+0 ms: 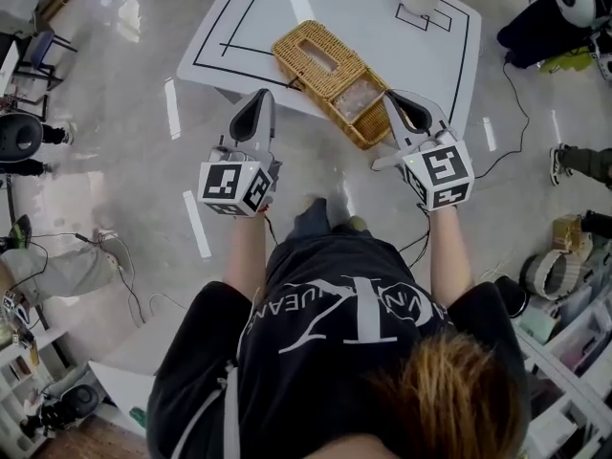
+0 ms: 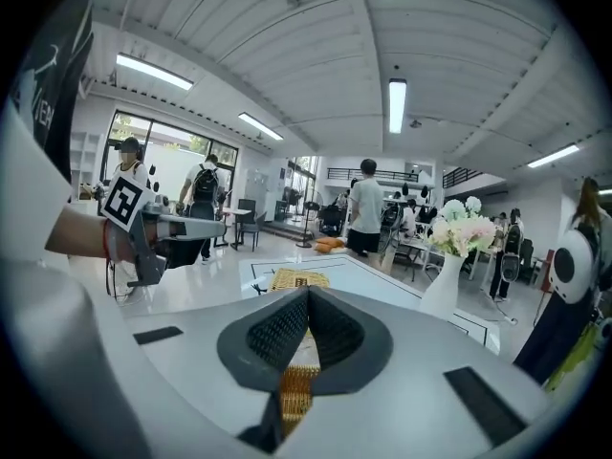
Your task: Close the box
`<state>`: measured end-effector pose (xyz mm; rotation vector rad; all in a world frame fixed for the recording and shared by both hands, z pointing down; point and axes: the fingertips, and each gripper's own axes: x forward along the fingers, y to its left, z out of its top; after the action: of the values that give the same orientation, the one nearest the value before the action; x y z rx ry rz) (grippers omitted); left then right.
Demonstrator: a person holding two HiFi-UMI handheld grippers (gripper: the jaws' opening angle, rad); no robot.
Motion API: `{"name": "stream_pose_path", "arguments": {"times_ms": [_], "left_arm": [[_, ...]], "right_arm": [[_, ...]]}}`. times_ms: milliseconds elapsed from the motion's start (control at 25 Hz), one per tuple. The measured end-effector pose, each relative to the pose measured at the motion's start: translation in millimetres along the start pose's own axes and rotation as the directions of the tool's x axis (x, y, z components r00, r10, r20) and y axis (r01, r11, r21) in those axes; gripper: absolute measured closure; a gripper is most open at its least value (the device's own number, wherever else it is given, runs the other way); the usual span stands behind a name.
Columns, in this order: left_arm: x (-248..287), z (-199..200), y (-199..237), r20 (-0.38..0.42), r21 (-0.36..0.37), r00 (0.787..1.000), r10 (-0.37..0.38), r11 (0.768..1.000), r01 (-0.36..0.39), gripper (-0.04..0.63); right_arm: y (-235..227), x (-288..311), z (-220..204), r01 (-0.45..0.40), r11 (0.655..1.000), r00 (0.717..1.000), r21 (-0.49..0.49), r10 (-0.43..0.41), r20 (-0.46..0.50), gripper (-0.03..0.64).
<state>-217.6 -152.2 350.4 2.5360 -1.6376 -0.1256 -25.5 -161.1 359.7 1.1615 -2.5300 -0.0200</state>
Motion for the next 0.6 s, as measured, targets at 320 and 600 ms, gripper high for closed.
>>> {"name": "stream_pose_path", "arguments": {"times_ms": [320,600], "left_arm": [[-9,19,-30,0.043,0.004,0.999,0.027,1.0,-0.027,0.586],[-26,20,-47,0.057,0.018,0.997,0.057,0.998,-0.058,0.586]], "right_arm": [[-20,-39,6,-0.002,0.997,0.996,0.073,-0.004,0.085,0.618],[-24,-59,4,-0.019,0.995,0.991,0.101,0.005,0.133,0.618]]}}
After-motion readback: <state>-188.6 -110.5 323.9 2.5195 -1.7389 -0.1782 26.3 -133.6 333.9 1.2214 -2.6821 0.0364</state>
